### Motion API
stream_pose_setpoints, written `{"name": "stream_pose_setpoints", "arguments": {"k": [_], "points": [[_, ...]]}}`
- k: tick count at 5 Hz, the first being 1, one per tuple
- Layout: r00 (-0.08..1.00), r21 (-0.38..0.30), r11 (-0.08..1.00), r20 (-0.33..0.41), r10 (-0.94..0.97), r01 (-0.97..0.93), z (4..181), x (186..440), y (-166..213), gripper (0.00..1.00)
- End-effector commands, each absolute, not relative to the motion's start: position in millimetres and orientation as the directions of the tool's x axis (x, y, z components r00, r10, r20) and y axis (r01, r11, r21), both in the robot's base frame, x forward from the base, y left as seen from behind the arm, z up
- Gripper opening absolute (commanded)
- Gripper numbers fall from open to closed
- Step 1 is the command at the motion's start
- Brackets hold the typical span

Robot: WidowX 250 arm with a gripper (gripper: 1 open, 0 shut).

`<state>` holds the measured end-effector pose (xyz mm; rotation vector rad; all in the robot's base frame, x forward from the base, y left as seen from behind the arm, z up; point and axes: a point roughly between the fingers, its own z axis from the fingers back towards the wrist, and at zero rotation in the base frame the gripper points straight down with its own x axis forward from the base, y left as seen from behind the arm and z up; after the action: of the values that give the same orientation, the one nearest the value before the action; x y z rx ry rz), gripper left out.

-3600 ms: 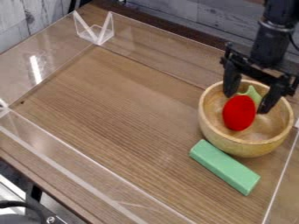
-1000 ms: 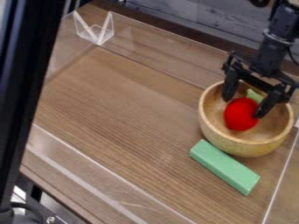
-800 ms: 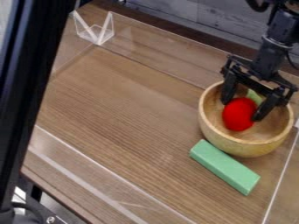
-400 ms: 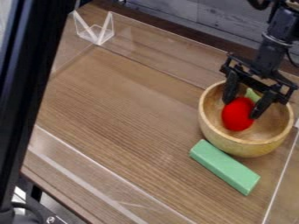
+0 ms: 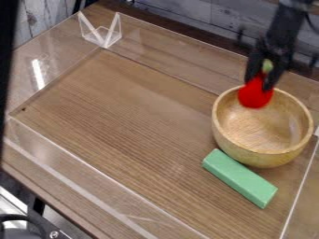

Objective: Move the red object to the left side of the table

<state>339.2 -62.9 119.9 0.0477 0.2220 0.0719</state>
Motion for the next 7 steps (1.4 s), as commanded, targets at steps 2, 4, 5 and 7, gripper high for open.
{"name": "stream_pose_setpoints", "arguments": {"k": [2, 4, 5, 7], "points": [[0.959, 0.012, 0.967, -0.123, 0.254, -0.255, 166.5, 327.5, 0.5, 0.0], [0.923, 0.008, 0.929, -0.112, 0.368, -0.369, 179.9, 307.9, 24.0, 0.0], [0.897, 0.01, 0.903, -0.11, 0.427, -0.429, 184.1, 298.4, 41.0, 0.0], [0.834, 0.03, 0.841, -0.111, 0.54, -0.541, 181.8, 272.6, 89.9, 0.0]]}}
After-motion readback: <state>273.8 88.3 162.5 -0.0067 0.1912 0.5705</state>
